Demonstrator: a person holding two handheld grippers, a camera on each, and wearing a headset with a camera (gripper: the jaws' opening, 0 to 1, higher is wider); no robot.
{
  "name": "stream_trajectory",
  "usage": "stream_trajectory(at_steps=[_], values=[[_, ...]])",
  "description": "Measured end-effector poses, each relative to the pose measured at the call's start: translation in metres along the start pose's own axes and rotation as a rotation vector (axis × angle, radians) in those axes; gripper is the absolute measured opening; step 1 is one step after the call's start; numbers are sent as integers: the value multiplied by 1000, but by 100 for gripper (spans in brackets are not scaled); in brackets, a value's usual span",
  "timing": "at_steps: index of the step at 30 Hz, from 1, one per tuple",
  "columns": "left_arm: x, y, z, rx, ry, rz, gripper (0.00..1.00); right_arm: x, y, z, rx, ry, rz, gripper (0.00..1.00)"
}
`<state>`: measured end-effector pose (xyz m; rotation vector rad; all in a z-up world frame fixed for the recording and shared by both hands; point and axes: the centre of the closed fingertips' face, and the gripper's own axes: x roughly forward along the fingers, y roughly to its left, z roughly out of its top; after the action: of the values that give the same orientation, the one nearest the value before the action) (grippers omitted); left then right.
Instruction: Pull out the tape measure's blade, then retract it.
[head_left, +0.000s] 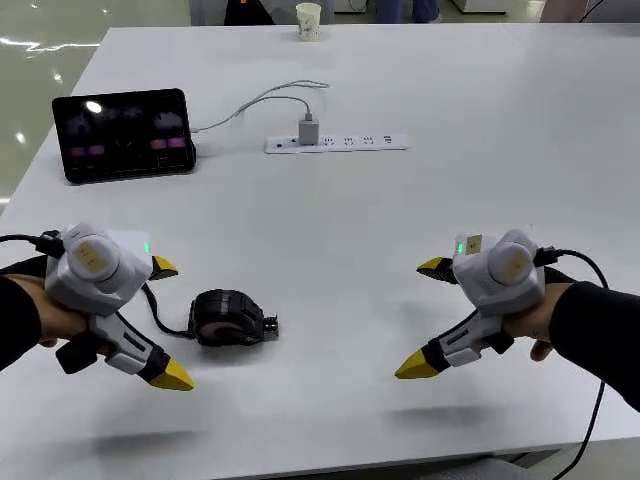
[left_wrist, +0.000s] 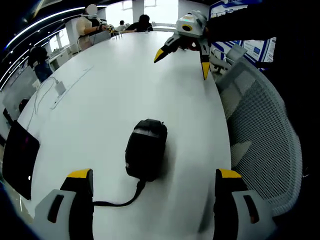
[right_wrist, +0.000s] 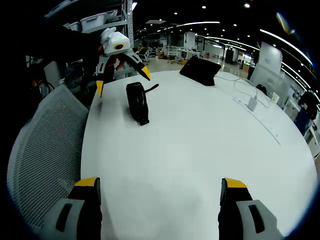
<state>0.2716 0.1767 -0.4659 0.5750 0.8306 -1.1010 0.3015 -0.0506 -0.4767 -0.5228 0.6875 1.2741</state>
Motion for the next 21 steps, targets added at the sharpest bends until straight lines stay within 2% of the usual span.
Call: stream_trajectory(at_steps=[4,11,16,21], values=[[7,-1,6,20,11,-18,99,6,1,12,-30,-37,15,99],[20,-4,20,75,31,-38,99,22,3,24,-54,-44,49,99],[27,-5,28,91,32,-43,94,32,7,34,-85,-66,77,99],[34,-8,31,94,43,-63,91,41,10,43,-89,-74,95,99]])
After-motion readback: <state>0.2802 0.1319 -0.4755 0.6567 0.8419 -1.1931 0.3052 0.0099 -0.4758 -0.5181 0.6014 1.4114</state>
